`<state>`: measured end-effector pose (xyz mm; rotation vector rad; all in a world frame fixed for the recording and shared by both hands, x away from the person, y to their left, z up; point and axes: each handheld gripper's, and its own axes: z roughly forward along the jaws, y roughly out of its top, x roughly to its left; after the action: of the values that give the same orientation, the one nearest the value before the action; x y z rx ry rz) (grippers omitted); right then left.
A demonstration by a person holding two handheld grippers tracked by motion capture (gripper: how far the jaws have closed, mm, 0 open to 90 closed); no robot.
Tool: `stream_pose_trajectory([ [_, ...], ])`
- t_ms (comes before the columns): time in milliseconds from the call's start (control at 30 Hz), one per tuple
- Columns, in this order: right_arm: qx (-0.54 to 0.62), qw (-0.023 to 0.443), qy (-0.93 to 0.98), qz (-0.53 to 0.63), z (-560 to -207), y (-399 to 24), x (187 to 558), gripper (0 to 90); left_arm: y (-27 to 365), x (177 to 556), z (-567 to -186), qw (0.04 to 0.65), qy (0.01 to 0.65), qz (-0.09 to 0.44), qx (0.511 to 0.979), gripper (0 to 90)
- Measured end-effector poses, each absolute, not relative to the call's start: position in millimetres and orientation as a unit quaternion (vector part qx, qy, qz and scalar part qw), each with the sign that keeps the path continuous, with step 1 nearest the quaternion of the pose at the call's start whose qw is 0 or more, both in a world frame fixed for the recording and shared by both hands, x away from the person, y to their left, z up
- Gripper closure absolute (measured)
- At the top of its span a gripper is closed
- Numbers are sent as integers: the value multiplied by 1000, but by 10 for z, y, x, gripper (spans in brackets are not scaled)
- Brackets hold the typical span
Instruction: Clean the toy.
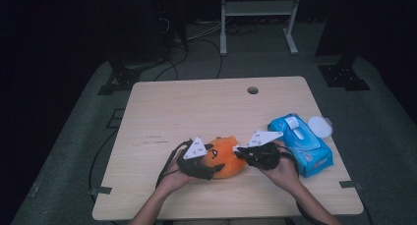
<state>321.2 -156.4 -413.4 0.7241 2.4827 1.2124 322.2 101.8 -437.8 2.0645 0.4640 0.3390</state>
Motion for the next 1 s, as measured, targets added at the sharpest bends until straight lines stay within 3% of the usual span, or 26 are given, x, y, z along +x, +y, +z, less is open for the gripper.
stream_pose_trajectory([
  [167, 279, 107, 856, 421, -4174, -1753, 3266, 813, 1078, 3280, -4420, 498, 184, 122, 838, 235],
  [533, 258, 66, 867, 420, -4210, -1647, 3187, 817, 1182, 3324, -4361, 482, 197, 115, 846, 174],
  [800, 219, 52, 869, 441, -4094, -1461, 3073, 816, 1165, 3284, -4432, 487, 158, 98, 854, 213],
  [1000, 229, 85, 870, 429, -4157, -1569, 3139, 815, 1225, 3312, -4393, 494, 168, 88, 849, 203],
])
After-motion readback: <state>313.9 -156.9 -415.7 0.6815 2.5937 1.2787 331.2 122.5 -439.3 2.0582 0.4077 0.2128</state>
